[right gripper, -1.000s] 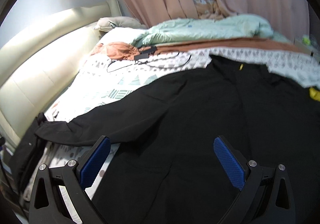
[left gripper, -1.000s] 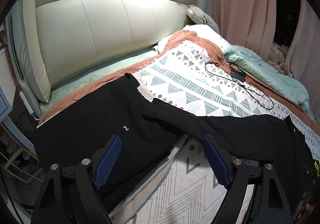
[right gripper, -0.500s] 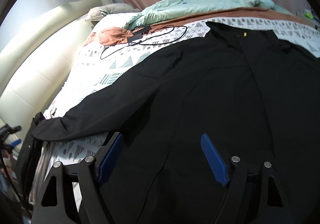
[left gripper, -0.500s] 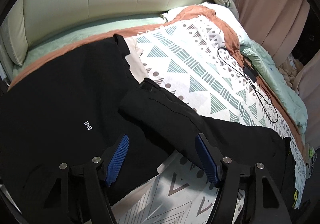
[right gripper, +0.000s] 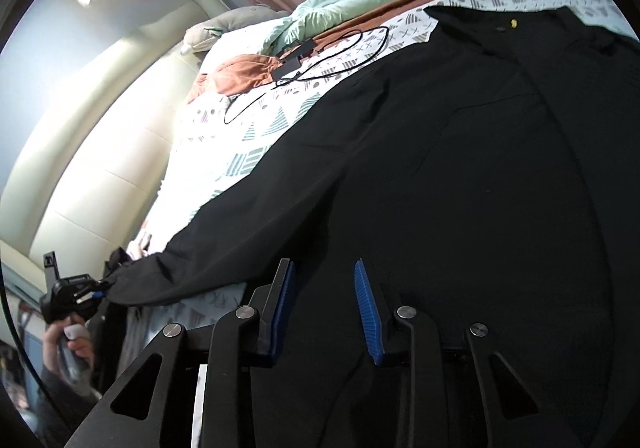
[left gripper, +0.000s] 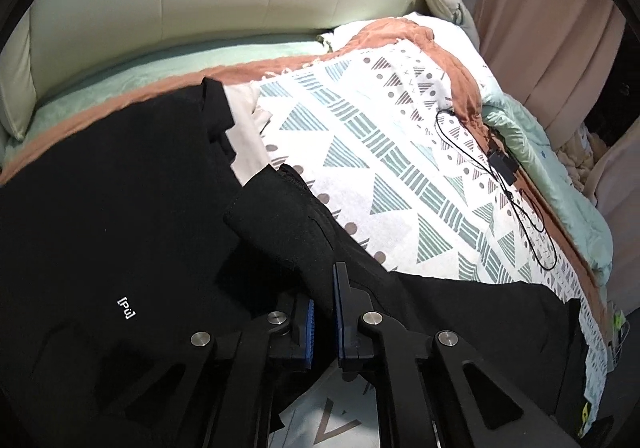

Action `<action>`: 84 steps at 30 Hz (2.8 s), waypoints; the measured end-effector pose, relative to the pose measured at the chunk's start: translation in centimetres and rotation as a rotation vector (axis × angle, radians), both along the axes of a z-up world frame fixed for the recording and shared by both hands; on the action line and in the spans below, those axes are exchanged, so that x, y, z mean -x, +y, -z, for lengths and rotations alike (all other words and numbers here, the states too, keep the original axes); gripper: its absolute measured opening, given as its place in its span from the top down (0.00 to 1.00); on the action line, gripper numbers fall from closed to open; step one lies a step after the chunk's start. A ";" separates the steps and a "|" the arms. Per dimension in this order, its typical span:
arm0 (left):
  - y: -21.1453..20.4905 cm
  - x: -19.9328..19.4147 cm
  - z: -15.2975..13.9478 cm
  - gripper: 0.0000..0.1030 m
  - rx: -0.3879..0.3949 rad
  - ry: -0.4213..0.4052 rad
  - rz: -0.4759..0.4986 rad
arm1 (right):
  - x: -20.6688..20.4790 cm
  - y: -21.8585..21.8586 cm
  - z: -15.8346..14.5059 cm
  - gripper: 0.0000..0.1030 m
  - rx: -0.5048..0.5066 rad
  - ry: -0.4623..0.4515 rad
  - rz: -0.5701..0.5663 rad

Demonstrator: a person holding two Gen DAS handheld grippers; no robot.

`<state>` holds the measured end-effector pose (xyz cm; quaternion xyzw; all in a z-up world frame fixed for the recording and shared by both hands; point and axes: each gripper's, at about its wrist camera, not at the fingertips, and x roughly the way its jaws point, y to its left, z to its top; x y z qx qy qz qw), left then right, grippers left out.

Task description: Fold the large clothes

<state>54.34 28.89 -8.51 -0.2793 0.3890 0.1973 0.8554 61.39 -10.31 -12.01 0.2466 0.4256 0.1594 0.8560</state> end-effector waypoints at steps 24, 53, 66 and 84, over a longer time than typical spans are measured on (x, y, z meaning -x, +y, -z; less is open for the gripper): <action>-16.7 -2.7 -23.6 0.95 -0.165 -0.291 0.319 | -6.1 -1.1 3.3 0.56 -0.282 0.150 0.016; -49.5 -6.7 -26.4 0.95 -0.216 -0.317 0.816 | 13.5 -26.2 -3.7 0.21 -0.136 0.080 0.505; -62.4 -9.4 -18.3 0.73 -0.124 -0.205 1.029 | 13.3 -30.9 -3.5 0.21 -0.137 0.121 0.568; -53.1 -1.4 -6.8 0.16 0.063 -0.229 0.769 | 15.4 -34.4 -2.7 0.21 -0.219 0.105 0.724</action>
